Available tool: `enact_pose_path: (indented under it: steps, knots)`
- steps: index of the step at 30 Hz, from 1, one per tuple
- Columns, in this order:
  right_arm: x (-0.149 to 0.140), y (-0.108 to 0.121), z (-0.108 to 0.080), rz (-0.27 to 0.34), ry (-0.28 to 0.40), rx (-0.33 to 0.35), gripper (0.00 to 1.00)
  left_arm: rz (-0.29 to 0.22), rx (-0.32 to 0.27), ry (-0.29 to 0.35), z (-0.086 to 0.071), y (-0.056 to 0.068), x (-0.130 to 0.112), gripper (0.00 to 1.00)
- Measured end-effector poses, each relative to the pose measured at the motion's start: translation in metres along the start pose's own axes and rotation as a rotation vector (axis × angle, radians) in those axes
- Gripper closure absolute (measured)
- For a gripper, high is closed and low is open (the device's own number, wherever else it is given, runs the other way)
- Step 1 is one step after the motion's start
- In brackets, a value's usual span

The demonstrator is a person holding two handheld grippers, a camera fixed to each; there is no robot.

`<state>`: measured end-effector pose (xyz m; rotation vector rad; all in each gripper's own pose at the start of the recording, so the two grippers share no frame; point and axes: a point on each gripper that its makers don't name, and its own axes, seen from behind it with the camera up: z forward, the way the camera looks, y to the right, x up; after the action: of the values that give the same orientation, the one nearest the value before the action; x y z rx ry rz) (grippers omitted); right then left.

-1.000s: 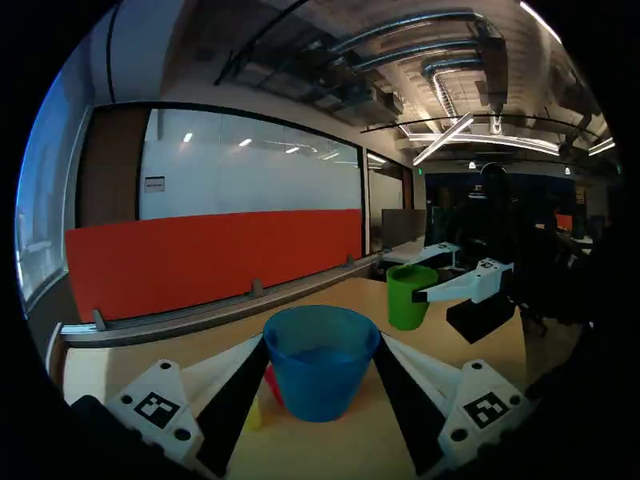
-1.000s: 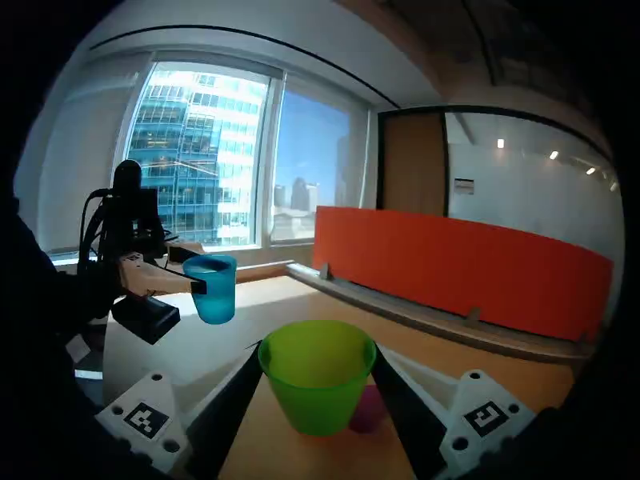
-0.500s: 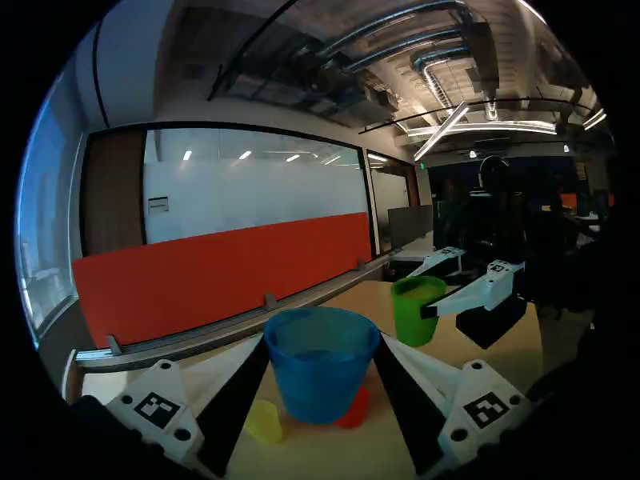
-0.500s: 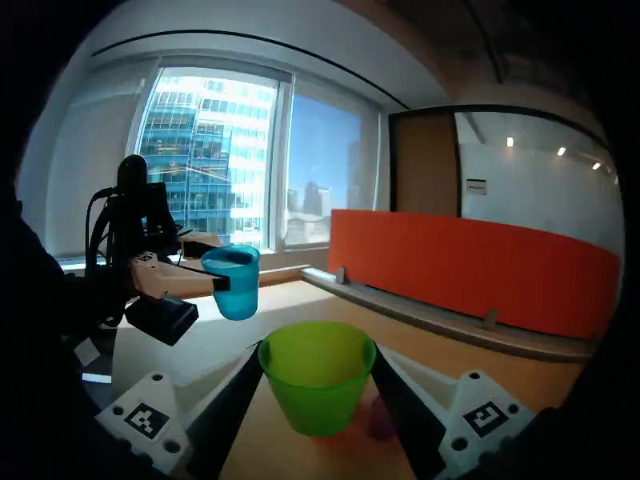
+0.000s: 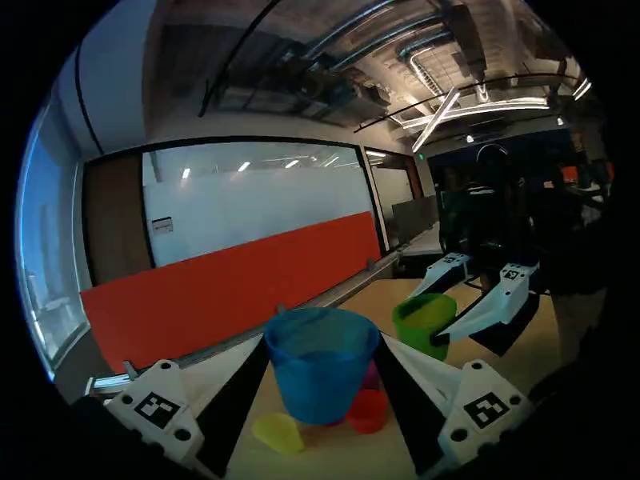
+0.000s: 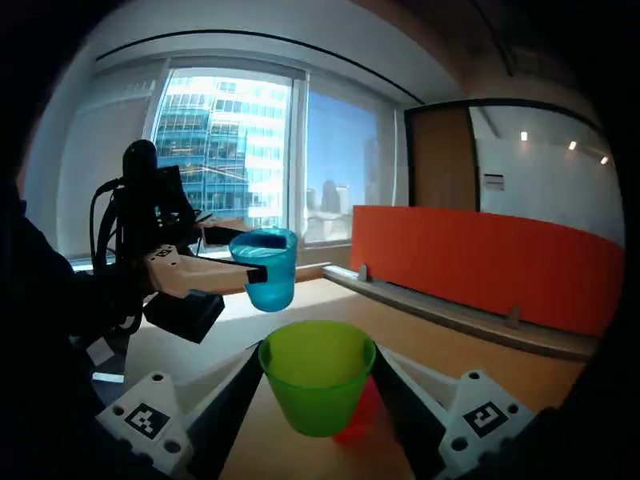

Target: Pour water

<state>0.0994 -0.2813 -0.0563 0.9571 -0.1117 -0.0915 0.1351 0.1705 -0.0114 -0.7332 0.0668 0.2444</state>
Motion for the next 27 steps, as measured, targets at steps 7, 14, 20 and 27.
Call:
enact_pose_path:
  steps: [7, 14, 20, 27]
  knots:
    - [0.001, -0.010, 0.007, -0.003, 0.001, 0.027, 0.08, 0.054, 0.006, 0.011, 0.000, 0.001, 0.011, 0.13]
    - [0.003, -0.017, 0.012, -0.004, 0.004, 0.047, 0.08, 0.104, 0.021, 0.022, 0.000, -0.002, 0.021, 0.13]
    - [0.007, -0.023, 0.017, -0.005, 0.009, 0.064, 0.08, 0.159, 0.031, 0.022, 0.002, -0.003, 0.027, 0.13]
    - [0.009, -0.028, 0.024, -0.006, 0.011, 0.081, 0.08, 0.222, 0.031, 0.030, 0.006, -0.004, 0.036, 0.13]
